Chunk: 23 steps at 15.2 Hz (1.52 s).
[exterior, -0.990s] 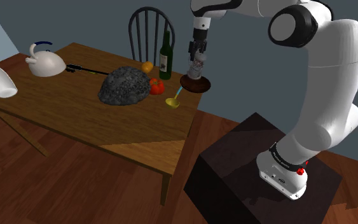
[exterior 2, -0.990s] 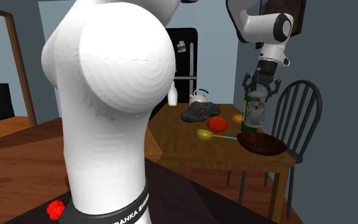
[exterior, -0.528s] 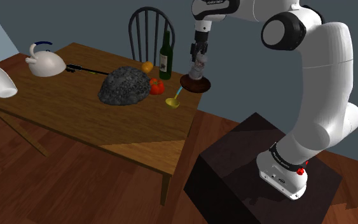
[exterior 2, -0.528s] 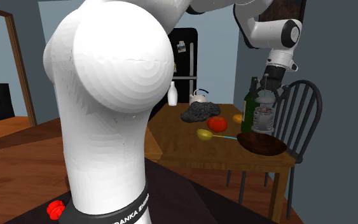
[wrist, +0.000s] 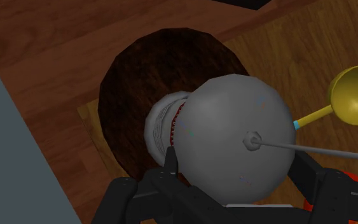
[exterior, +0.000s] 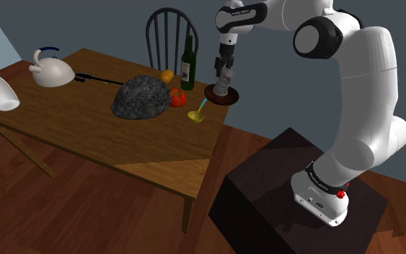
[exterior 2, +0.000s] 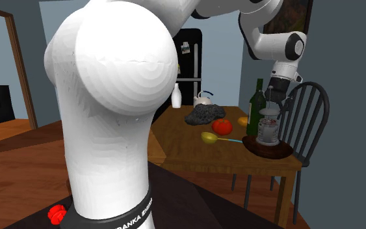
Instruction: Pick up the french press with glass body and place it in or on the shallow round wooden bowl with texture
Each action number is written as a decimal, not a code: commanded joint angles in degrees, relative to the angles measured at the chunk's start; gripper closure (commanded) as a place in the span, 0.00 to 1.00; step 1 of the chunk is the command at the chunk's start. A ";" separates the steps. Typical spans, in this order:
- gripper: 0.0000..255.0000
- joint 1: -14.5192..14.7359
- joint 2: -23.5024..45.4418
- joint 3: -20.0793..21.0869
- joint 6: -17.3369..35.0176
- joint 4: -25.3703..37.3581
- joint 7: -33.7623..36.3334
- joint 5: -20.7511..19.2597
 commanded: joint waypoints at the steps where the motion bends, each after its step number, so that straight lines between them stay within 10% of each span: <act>1: 1.00 -0.01 0.29 0.00 0.47 -0.12 -0.06 0.02; 7: 1.00 -0.01 0.29 0.00 0.47 -0.11 -0.06 0.02; 8: 0.00 -0.01 0.28 0.00 0.47 -0.12 -0.06 0.02; 23: 0.00 -0.57 1.30 -0.09 -7.38 8.74 0.36 -0.20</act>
